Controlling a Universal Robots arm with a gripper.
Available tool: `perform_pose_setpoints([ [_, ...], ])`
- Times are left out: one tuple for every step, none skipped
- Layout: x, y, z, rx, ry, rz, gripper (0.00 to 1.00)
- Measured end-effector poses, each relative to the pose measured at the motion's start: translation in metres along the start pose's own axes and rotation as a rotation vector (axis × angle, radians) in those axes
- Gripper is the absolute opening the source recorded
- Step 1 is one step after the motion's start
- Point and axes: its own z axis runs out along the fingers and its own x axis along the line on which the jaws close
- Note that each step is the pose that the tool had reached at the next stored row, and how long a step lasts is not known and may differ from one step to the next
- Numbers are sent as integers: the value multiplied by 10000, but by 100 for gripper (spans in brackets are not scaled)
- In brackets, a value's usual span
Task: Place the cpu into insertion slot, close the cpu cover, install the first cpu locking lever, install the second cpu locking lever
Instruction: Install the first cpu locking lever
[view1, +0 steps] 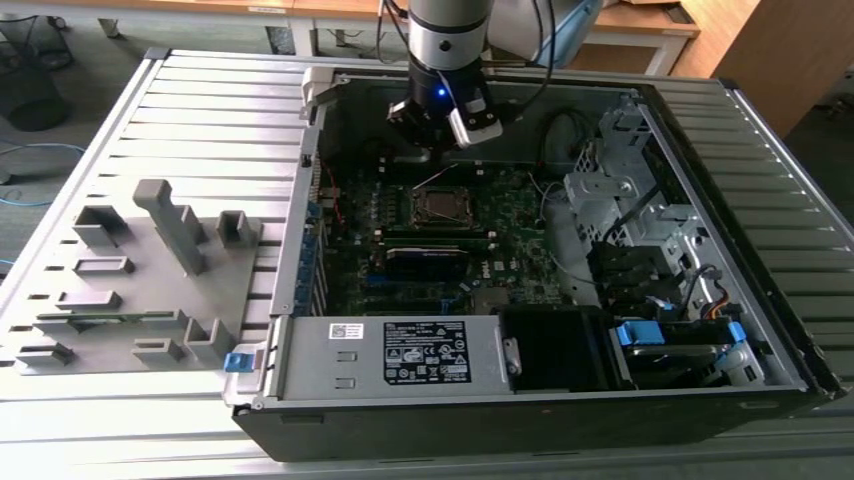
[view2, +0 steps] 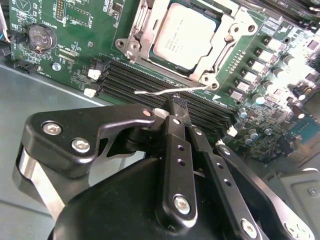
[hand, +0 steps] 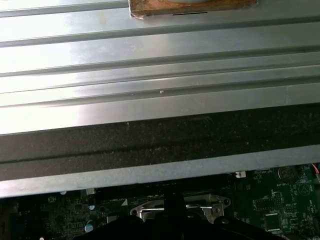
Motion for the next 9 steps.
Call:
perform_pose_setpoints([
  [-4, 0, 1, 2, 0, 2, 11],
  [-7, 0, 3, 4, 1, 1, 11],
  [-8, 0, 8, 2, 0, 2, 11],
  [-8, 0, 13, 2, 0, 3, 11],
  [-8, -1, 18, 3, 0, 3, 11],
  [-8, -2, 23, 3, 1, 2, 11],
  [-8, -2, 29, 3, 1, 1, 11],
  [-8, -1, 33, 4, 1, 1, 11],
  [-7, 3, 37, 6, 2, 1, 11],
])
